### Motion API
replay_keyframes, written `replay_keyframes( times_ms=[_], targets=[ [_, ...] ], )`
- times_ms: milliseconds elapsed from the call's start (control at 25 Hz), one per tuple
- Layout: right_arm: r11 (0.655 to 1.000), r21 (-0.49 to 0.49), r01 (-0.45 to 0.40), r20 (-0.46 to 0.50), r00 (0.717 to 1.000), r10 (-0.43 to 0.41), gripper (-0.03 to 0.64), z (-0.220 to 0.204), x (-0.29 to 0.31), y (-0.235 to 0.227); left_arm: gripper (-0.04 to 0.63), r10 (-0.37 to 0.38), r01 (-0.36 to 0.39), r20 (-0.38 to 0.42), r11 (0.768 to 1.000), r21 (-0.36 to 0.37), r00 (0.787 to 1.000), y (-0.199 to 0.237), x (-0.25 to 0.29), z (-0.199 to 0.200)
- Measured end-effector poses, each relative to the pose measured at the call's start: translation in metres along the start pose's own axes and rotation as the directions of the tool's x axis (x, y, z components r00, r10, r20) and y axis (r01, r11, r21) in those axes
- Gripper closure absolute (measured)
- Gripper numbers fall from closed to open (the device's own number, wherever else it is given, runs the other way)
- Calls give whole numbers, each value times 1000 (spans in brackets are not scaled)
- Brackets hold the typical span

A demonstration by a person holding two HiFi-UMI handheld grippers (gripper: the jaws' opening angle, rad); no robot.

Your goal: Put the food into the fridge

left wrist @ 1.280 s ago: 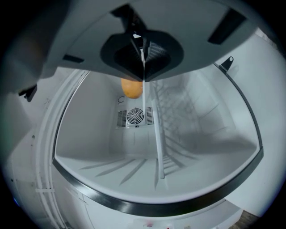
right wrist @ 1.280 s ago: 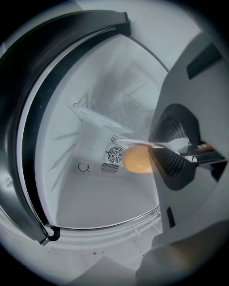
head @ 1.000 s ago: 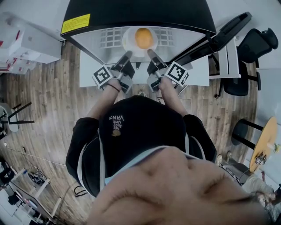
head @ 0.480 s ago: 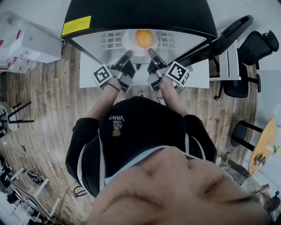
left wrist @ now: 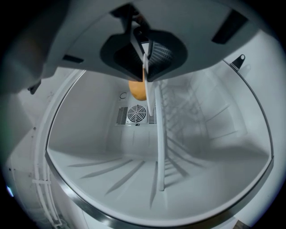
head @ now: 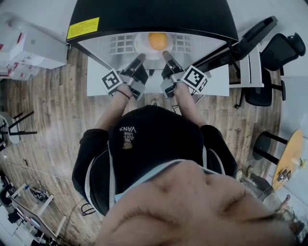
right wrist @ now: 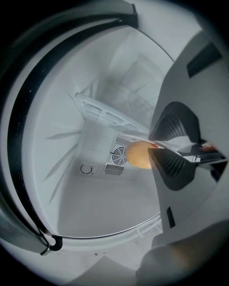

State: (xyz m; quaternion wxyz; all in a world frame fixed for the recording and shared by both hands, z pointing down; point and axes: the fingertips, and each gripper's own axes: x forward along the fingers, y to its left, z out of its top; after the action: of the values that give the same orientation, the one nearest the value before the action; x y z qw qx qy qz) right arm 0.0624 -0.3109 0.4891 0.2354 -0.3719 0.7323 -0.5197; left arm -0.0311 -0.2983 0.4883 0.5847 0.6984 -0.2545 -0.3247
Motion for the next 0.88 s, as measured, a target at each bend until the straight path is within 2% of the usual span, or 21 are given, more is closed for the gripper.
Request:
replay_keyframes(
  times_ms=[880],
  targets=[
    [1000,-12,15,22,1000,-14,572,2,4,0,569,-23,23,-2,1000,13,1000,-5,-8,-5]
  ],
)
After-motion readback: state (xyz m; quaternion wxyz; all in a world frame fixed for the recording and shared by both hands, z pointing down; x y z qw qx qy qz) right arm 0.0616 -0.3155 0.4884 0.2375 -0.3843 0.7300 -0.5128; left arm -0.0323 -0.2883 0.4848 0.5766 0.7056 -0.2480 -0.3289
